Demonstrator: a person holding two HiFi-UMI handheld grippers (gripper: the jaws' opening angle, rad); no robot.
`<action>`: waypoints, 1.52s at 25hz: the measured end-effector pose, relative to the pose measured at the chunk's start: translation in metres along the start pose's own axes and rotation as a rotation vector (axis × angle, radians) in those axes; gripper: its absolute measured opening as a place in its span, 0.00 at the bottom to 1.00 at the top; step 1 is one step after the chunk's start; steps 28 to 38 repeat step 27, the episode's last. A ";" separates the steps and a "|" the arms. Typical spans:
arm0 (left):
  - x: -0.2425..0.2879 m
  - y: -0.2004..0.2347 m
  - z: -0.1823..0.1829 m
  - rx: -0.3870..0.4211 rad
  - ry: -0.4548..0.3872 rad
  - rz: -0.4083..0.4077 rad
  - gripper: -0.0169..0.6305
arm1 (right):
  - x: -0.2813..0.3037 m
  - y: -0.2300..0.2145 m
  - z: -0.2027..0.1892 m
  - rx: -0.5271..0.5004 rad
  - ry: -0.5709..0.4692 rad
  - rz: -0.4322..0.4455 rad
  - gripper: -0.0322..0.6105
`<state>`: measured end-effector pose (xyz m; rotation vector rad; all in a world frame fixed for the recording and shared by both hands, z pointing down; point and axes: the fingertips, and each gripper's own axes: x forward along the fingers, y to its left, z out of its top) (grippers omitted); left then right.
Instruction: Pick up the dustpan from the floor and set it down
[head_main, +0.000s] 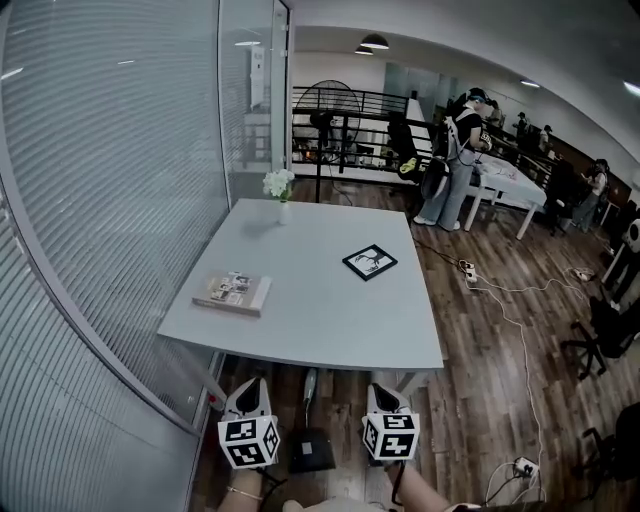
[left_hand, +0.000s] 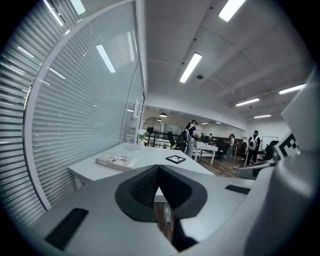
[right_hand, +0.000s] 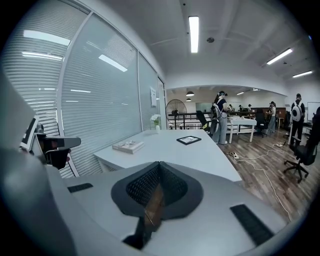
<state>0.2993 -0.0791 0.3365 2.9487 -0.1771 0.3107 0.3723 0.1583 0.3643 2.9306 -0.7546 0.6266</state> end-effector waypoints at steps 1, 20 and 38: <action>-0.001 0.000 0.000 0.001 -0.003 0.001 0.05 | -0.002 0.000 -0.003 -0.011 0.011 -0.004 0.10; -0.014 -0.008 0.002 0.045 -0.036 -0.006 0.05 | -0.027 -0.023 -0.006 0.017 0.002 -0.104 0.10; -0.009 -0.004 -0.005 0.037 -0.005 -0.013 0.05 | -0.027 -0.021 -0.003 0.004 -0.002 -0.111 0.10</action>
